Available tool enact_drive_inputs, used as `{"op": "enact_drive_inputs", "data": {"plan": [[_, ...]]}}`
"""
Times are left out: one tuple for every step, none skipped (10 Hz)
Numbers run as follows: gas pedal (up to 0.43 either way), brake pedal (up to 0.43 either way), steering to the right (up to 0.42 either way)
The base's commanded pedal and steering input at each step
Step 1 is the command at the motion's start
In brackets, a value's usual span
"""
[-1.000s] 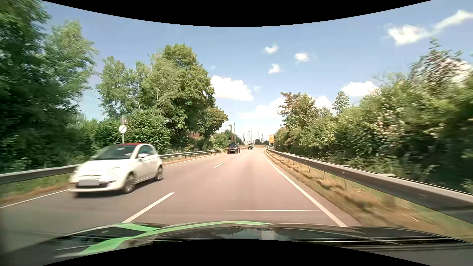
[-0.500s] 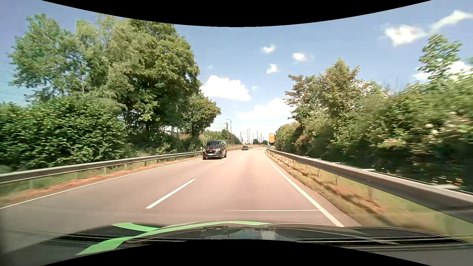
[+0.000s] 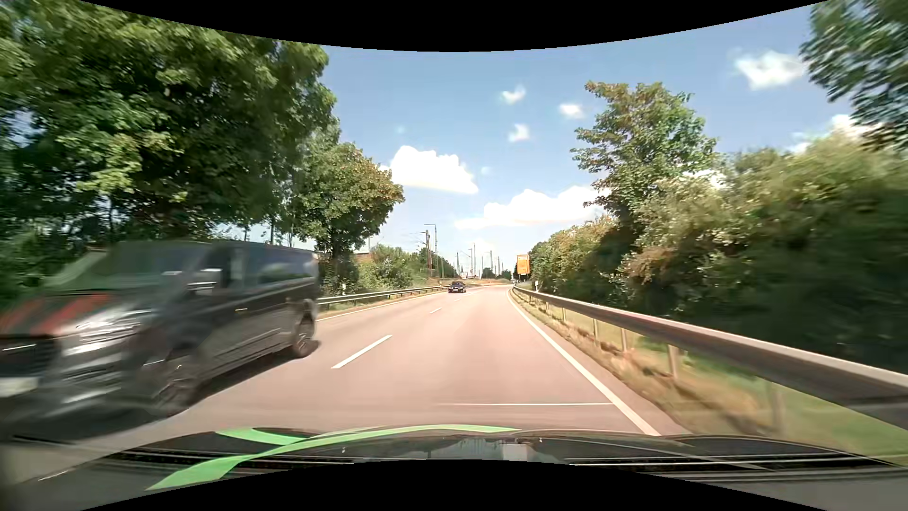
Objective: Follow the waypoints while adhering to traffic rules and regulations
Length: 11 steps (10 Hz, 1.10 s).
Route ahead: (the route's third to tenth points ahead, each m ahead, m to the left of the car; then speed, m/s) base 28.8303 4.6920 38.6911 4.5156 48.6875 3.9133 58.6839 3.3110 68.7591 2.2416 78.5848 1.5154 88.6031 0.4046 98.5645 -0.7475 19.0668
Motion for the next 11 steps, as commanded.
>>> {"op": "enact_drive_inputs", "data": {"plan": [[0.260,0.000,0.003],[0.260,0.000,0.003],[0.260,0.000,0.002],[0.260,0.000,0.003],[0.268,0.000,0.002],[0.287,0.000,0.003],[0.287,0.000,0.003],[0.280,0.000,0.003],[0.240,0.000,0.003],[0.228,0.000,0.003],[0.228,0.000,0.003]]}}
